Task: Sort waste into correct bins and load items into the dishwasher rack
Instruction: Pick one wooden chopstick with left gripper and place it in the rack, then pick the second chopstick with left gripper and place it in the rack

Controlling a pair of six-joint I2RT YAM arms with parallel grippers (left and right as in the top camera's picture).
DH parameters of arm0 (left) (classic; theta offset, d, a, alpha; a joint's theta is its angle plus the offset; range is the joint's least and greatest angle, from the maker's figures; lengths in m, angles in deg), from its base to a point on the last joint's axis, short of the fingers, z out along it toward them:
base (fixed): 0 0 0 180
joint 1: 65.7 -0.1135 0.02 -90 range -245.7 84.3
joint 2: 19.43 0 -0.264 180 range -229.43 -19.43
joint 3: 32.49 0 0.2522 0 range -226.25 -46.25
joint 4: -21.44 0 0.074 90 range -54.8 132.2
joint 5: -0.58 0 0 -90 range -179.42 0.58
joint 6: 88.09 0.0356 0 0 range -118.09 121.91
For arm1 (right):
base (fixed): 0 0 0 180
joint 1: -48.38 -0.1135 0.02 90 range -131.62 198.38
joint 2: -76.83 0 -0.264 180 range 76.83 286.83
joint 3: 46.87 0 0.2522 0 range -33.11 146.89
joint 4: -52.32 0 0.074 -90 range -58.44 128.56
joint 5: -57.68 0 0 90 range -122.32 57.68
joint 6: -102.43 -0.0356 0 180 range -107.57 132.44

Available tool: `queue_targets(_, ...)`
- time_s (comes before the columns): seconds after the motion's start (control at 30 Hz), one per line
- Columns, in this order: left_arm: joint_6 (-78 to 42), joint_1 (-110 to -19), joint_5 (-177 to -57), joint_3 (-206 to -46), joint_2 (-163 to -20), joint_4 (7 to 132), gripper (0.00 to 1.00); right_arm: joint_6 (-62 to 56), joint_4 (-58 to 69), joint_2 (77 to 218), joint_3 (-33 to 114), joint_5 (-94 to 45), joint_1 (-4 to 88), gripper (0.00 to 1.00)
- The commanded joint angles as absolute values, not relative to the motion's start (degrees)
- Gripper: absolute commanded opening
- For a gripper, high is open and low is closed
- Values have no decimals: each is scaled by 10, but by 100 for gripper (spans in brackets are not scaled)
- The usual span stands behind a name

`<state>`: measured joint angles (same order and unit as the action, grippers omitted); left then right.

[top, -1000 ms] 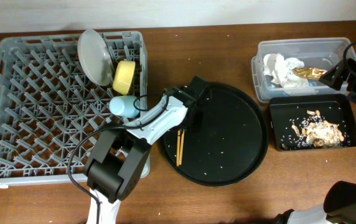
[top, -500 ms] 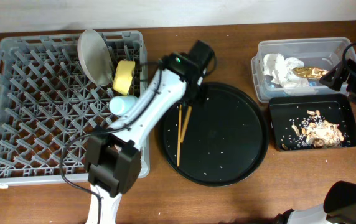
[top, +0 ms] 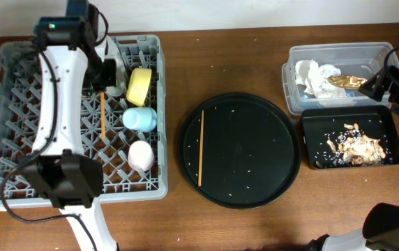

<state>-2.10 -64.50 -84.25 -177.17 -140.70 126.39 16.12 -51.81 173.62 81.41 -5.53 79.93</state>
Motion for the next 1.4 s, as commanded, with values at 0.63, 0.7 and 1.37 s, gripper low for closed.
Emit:
queue_targets(0.63, -234, -320, -876, -1601, -1461, 1091, 65, 167, -526, 1739, 815, -73, 795, 98)
queue_targets(0.7, -234, -316, -877, -1514, -1461, 1013, 63, 167, -527, 1739, 815, -73, 795, 99)
queue_targets(1.37, -173, -350, -859, -1739, -1457, 1146, 1, 167, -527, 1739, 815, -73, 795, 98)
